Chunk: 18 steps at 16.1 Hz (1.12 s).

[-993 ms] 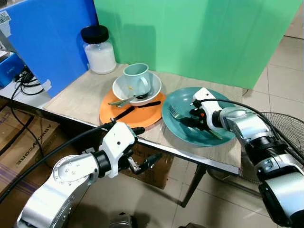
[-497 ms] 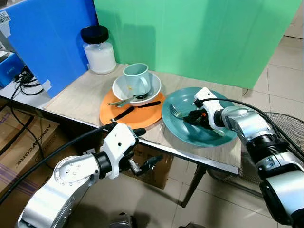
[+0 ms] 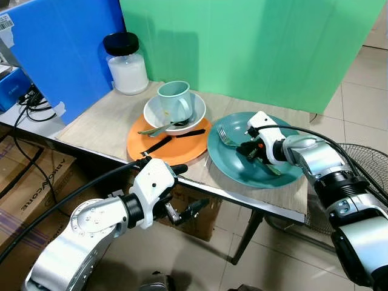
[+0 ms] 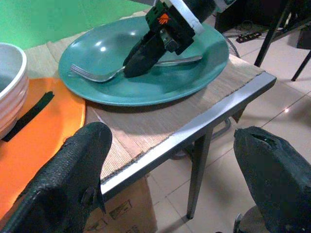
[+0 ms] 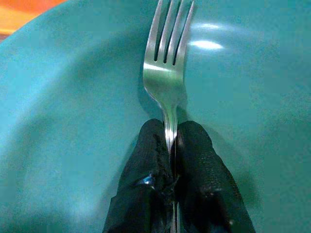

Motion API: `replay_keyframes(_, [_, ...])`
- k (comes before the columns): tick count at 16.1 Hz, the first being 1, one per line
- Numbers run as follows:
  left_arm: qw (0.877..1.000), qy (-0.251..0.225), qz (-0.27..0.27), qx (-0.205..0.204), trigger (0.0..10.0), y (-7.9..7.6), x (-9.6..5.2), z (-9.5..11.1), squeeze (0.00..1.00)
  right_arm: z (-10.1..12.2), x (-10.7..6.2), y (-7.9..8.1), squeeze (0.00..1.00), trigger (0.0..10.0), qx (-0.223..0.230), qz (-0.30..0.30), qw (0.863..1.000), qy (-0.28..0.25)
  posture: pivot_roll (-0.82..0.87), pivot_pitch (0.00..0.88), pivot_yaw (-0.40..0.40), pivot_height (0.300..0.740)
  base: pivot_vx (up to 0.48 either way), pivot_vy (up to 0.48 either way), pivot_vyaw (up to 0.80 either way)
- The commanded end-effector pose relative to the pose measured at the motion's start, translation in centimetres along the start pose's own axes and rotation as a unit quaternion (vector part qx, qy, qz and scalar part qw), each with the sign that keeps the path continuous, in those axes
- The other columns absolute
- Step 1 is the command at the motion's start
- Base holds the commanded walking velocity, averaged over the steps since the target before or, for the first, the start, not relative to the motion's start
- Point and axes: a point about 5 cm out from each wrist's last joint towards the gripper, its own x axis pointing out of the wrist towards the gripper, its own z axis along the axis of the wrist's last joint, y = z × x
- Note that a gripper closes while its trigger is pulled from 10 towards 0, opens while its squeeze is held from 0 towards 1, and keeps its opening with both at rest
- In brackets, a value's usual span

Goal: Setting the table

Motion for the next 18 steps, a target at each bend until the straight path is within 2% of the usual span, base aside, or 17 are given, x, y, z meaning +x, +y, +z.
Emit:
replay_keyframes(1, [1.000,-0.001,0.005,0.008,10.0,0.2,0.1,0.1,0.03,-0.1,-0.2,-0.3,0.00,0.0,0.010,-0.006,1.000,-0.006,0.06,0.069,0.037,0.740,0.000,0.000,0.00])
replay_keyframes(3, [1.000,-0.005,0.013,0.011,10.0,0.4,0.1,0.2,0.03,1.0,-1.1,-0.9,0.00,0.0,0.026,-0.033,0.998,-0.053,0.06,0.063,0.039,0.740,0.000,0.000,0.00])
replay_keyframes(4, [1.000,-0.011,0.025,0.014,10.0,0.6,0.2,0.4,0.04,1.9,-2.0,-1.3,0.00,0.0,0.035,-0.062,0.993,-0.097,0.06,0.059,0.037,0.740,0.000,0.000,0.00])
replay_keyframes(6, [0.998,-0.019,0.054,0.015,10.0,1.2,0.4,0.6,0.04,2.8,-3.3,-1.2,0.00,0.0,0.054,-0.096,0.981,-0.162,0.06,0.059,0.035,0.740,0.000,0.000,0.00])
replay_keyframes(8, [0.996,-0.019,0.086,0.020,10.0,1.5,0.9,0.7,0.03,3.2,-4.7,0.1,0.00,0.0,0.068,-0.126,0.963,-0.227,0.06,0.065,0.038,0.740,0.000,0.000,0.00])
replay_keyframes(10, [0.994,-0.025,0.108,0.024,10.0,1.7,1.3,1.1,0.03,3.2,-5.5,1.2,0.00,0.0,0.067,-0.145,0.953,-0.259,0.06,0.066,0.044,0.740,0.000,0.000,0.00])
replay_keyframes(11, [0.990,-0.038,0.136,0.023,10.0,2.2,1.6,1.7,0.03,3.3,-6.5,2.4,0.00,0.0,0.075,-0.158,0.940,-0.294,0.06,0.077,0.039,0.740,0.000,0.000,0.00])
replay_keyframes(14, [0.980,-0.062,0.187,0.019,10.0,2.9,1.5,2.4,0.03,2.6,-8.4,4.8,0.00,0.0,0.106,-0.187,0.918,-0.333,0.05,0.082,0.026,0.740,0.000,0.000,0.00])
replay_keyframes(15, [0.978,-0.067,0.199,0.014,10.0,3.1,1.5,2.5,0.03,2.4,-8.9,5.5,0.00,0.0,0.119,-0.206,0.906,-0.349,0.05,0.084,0.023,0.740,0.000,0.000,0.00])
replay_keyframes(16, [0.976,-0.069,0.205,0.008,10.0,3.2,1.5,2.6,0.02,2.3,-9.4,6.1,0.00,4.0,0.133,-0.222,0.894,-0.366,0.05,0.084,0.021,0.740,0.000,0.000,0.00])
replay_keyframes(17, [0.975,-0.069,0.209,0.007,10.0,3.2,1.5,2.6,0.02,2.2,-9.6,6.4,0.00,10.0,0.142,-0.228,0.890,-0.368,0.05,0.084,0.021,0.740,0.000,0.000,0.00])
replay_keyframes(18, [0.974,-0.071,0.214,0.007,10.0,3.3,1.5,2.6,0.02,2.1,-9.7,6.9,0.00,10.0,0.143,-0.233,0.887,-0.372,0.05,0.084,0.021,0.740,0.000,0.000,0.00])
